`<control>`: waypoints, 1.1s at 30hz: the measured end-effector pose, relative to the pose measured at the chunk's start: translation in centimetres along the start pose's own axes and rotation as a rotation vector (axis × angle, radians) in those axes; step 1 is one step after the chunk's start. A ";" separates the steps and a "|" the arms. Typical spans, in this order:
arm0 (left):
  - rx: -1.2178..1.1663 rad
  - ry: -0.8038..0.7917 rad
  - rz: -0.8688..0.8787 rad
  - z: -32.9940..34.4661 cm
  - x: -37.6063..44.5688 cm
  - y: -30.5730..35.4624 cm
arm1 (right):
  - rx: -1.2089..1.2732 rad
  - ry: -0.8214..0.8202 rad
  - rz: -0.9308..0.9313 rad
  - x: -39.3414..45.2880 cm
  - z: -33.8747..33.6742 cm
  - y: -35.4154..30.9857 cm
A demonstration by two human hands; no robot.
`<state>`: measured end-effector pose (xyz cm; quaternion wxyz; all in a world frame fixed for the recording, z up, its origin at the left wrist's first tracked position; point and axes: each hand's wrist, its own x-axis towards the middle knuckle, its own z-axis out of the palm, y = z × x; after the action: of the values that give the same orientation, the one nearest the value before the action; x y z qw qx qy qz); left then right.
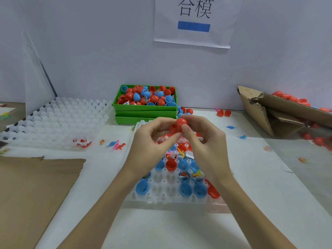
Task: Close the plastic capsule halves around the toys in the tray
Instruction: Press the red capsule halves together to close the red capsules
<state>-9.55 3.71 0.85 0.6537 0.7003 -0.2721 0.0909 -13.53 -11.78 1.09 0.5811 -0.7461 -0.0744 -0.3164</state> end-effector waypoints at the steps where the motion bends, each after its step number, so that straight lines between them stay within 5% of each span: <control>1: 0.018 0.030 0.016 0.2 -0.1 0.0 | 0.011 0.000 0.009 0.0 0.0 0.0; 22: 0.067 0.053 0.135 -0.1 -0.1 -0.3 | 0.038 -0.115 0.030 0.4 -0.6 -0.5; 33: 0.215 0.166 0.152 0.3 -0.5 0.2 | 0.331 -0.113 0.309 0.6 -0.7 -0.6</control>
<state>-10.17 3.56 0.74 0.5864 0.7337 -0.2579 0.2265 -13.62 -12.38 2.00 0.7320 -0.6597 -0.0427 -0.1648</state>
